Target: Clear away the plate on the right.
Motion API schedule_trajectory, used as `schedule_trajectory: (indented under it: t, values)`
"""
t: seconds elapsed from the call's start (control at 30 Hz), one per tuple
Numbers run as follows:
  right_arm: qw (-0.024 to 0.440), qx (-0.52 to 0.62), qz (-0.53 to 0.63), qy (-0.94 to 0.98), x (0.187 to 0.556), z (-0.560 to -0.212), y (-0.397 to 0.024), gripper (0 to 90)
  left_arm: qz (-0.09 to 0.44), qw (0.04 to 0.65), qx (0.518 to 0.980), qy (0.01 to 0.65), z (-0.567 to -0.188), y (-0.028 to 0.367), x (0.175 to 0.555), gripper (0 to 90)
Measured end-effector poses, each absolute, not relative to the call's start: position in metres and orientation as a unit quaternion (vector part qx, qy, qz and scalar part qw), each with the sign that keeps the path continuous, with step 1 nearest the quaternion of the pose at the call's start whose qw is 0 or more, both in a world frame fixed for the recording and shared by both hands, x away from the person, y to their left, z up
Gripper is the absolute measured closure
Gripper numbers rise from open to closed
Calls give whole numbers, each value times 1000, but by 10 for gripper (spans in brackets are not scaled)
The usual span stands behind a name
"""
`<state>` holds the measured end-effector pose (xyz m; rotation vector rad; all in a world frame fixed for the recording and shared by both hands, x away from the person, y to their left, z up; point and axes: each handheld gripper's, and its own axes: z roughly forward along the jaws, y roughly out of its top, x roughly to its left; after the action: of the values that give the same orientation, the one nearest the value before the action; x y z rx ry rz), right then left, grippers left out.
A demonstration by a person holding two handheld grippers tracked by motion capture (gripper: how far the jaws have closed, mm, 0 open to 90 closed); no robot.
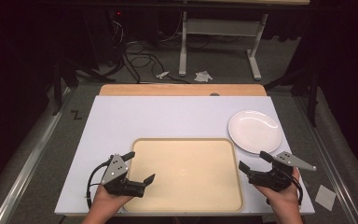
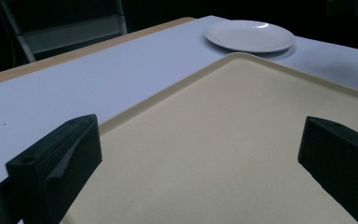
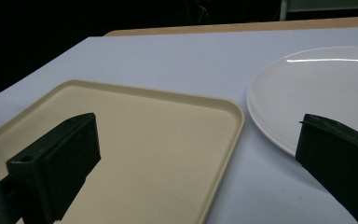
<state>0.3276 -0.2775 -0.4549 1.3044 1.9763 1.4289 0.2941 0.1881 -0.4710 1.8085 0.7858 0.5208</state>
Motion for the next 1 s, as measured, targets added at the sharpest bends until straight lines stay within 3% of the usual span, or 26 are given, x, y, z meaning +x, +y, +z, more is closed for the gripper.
schedule_trajectory:
  t: [1.0]
  values:
    - [218,518,491,666,339,-458,-328,4,218,527,755,323,-471,188,294,2]
